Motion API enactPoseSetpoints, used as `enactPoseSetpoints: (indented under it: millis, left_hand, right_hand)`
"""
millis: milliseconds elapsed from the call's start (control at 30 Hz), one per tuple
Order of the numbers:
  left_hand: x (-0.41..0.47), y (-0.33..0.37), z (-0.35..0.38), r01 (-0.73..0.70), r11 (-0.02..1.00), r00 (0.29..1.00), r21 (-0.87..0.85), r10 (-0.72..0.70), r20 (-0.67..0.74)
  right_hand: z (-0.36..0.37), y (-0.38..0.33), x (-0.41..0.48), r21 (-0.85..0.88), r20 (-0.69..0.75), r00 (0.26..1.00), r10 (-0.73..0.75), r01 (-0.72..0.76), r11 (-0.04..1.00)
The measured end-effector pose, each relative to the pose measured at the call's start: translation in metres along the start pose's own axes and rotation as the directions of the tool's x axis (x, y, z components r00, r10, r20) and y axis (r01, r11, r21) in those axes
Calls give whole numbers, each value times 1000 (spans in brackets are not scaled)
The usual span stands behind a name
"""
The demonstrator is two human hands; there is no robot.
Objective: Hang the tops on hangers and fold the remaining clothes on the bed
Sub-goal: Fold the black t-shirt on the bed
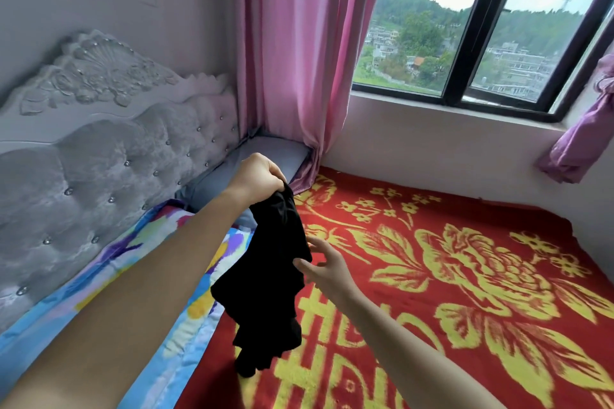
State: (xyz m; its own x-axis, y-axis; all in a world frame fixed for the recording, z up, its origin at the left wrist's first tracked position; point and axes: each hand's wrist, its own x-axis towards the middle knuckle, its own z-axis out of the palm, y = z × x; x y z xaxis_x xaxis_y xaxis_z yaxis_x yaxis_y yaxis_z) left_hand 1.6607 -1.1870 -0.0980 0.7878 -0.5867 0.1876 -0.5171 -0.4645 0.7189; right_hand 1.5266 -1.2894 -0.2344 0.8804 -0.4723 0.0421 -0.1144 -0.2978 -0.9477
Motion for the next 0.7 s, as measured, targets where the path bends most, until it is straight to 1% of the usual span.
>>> enactPoseSetpoints:
  millis: [67,100,200,267,300,333,400,433,467,500,567,633,700]
  left_hand:
    - [-3,-2,-6,10,1000,1000,-4,-11,-23]
    - [-5,-5,-11,10,1000,999,-3,-10,-38]
    - [-14,-18,-23,25,999,999,-32,-27,-47]
    - [-23,-34,-23,44,999,999,-32,-44,14]
    - [-26,-42,-20,49,998,996,-28,-46,82]
    - [-32,-49,-15,53,998,983,-44,-44,179]
    - [-40,-60,-6,69,991,924,-111,-22,381]
    - [-42,-62,-2,75,990,891,-122,-11,455]
    - [-43,-65,2,78,991,869,-108,-15,495]
    - [-42,-66,5,79,992,863,-96,-20,504]
    - [-37,-68,13,83,989,900,-120,-22,435]
    - [-30,-64,22,96,977,943,-192,-28,332]
    - [-25,-57,33,90,961,949,-262,-4,314]
  right_hand:
    - [15,-9,2,-13,-121,993,6,-8,1000]
    - [17,-11,6,-25,-157,987,27,-31,999]
    - [-2,-22,22,63,-251,965,74,-60,996]
    - [-23,-38,34,111,-310,950,37,-3,994]
    - [-34,-48,40,117,-317,948,6,33,993]
    - [-43,-59,44,111,-316,948,-29,67,992]
    - [-58,-80,51,110,-301,951,-76,113,987]
    - [-65,-91,51,137,-279,956,-88,131,982]
    - [-71,-102,51,176,-237,965,-109,153,973]
    - [-77,-113,48,212,-183,973,-143,181,960]
    - [-84,-133,41,291,-83,975,-205,221,931]
    - [-95,-150,34,374,-40,969,-243,240,896]
    - [-107,-165,26,441,-14,962,-272,250,862]
